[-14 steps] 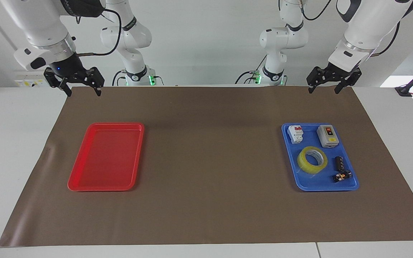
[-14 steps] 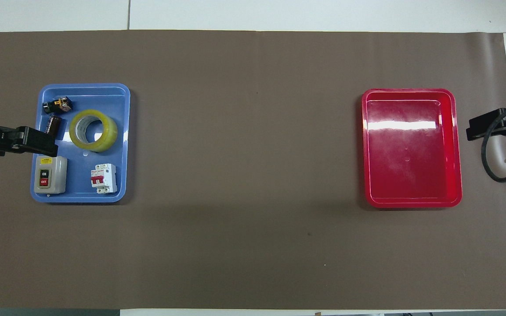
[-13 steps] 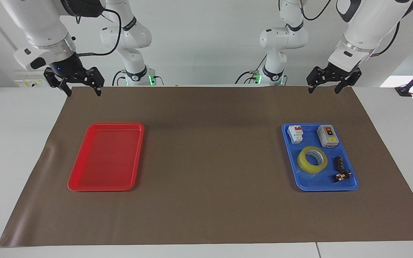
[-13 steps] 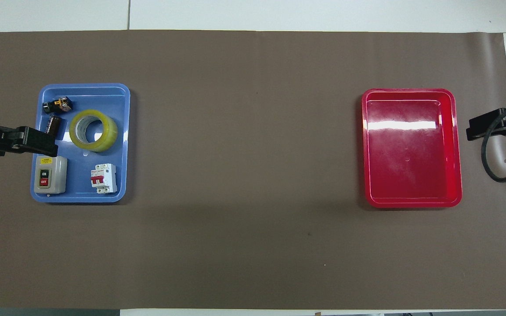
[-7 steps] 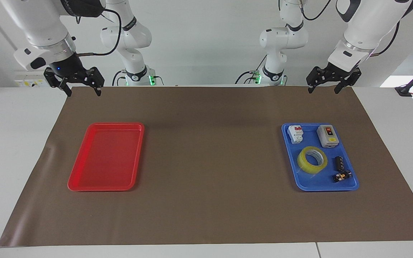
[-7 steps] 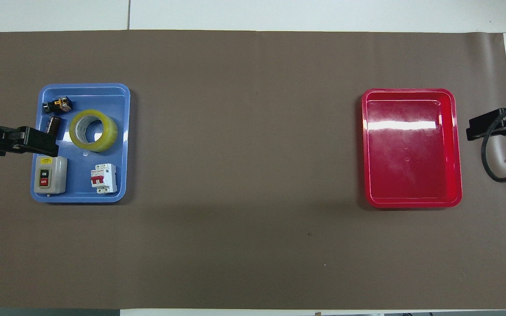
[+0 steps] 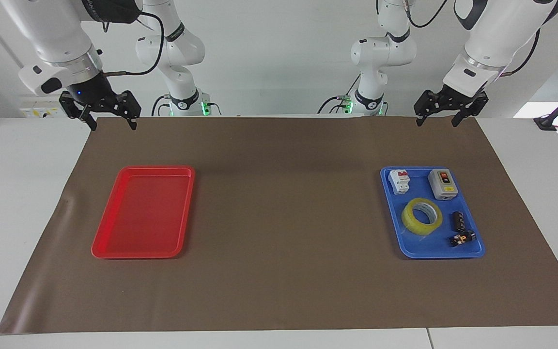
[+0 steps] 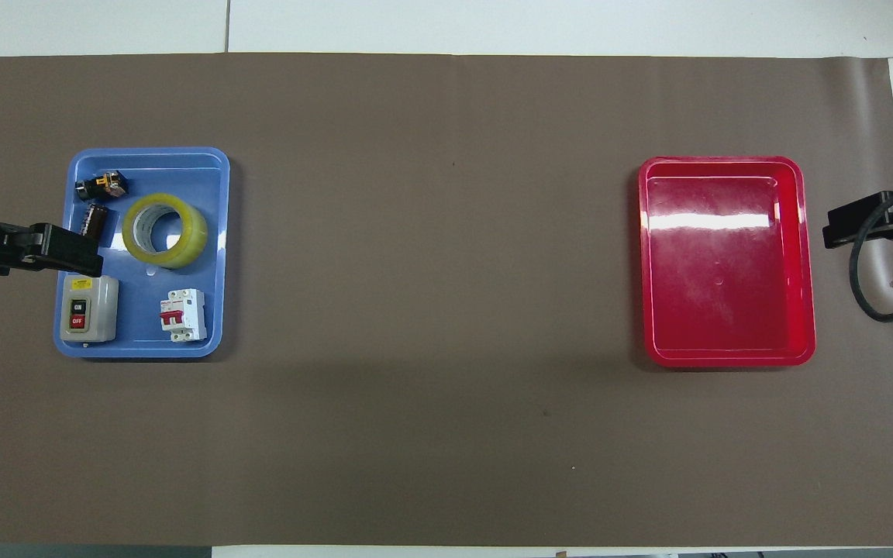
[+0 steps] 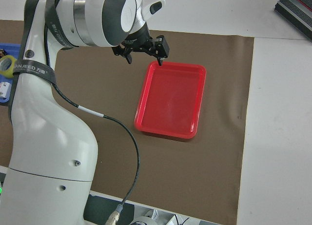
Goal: Place and move tape with both arms
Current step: 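Reach the left gripper down onto the yellow tape roll and grasp it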
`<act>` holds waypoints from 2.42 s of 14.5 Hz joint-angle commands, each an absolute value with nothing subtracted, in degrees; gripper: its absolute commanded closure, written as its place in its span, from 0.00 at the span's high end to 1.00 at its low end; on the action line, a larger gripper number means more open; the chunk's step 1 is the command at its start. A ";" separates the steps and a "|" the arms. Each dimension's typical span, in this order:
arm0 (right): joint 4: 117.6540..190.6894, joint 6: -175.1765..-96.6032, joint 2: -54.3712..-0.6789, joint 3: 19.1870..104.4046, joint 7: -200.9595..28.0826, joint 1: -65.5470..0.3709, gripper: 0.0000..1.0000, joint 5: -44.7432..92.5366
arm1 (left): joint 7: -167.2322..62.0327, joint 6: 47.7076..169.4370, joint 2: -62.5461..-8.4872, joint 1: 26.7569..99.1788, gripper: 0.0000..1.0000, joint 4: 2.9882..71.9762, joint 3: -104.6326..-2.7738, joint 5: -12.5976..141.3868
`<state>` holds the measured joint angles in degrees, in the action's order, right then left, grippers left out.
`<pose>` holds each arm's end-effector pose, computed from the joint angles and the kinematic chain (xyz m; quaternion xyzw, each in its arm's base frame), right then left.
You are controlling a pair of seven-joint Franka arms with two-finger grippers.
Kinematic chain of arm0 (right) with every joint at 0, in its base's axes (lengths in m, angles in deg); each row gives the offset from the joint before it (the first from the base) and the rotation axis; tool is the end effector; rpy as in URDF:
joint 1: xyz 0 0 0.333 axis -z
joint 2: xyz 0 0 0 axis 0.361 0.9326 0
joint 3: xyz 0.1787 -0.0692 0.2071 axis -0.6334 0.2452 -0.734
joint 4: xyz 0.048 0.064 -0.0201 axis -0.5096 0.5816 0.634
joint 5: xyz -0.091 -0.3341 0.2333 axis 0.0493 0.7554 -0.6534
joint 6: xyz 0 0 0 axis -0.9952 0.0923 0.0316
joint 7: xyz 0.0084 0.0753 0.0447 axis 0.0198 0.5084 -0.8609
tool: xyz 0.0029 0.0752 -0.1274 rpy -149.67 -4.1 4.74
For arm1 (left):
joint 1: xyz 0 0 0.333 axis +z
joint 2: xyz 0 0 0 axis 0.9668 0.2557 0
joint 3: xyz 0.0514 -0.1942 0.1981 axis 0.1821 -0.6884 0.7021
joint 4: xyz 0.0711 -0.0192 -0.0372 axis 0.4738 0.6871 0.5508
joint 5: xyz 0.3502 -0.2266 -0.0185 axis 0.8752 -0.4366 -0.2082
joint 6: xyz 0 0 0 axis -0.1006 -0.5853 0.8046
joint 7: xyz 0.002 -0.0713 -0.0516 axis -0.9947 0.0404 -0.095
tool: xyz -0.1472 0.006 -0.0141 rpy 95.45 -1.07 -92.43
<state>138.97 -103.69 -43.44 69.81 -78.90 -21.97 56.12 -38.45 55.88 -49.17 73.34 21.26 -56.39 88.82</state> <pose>0.5660 -0.0046 0.5637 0.9996 0.0038 -0.0226 0.0141 0.5453 -0.0758 0.5547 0.9980 -0.0547 -0.0318 0.0013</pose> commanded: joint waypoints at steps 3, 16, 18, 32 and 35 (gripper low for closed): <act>140.24 -103.99 -44.54 69.35 -80.37 -20.99 1.00 55.72 | -37.86 62.62 -48.40 72.90 1.00 23.11 -50.95 87.86; 140.24 -103.99 -44.54 69.35 -80.37 -20.99 1.00 55.72 | -32.14 93.22 -31.70 77.12 1.00 34.80 -47.16 88.65; 140.24 -103.99 -44.62 69.35 -80.37 -20.99 1.00 55.72 | -36.87 96.39 -29.24 76.51 0.98 35.33 -47.16 88.65; 140.24 -103.99 -44.54 69.35 -80.37 -20.99 1.00 55.72 | -40.50 98.77 -27.47 73.87 0.24 39.73 -47.25 88.65; 140.24 -103.99 -44.62 69.35 -80.37 -20.99 1.00 55.72 | -40.67 97.11 -27.03 72.99 0.00 37.63 -47.25 88.57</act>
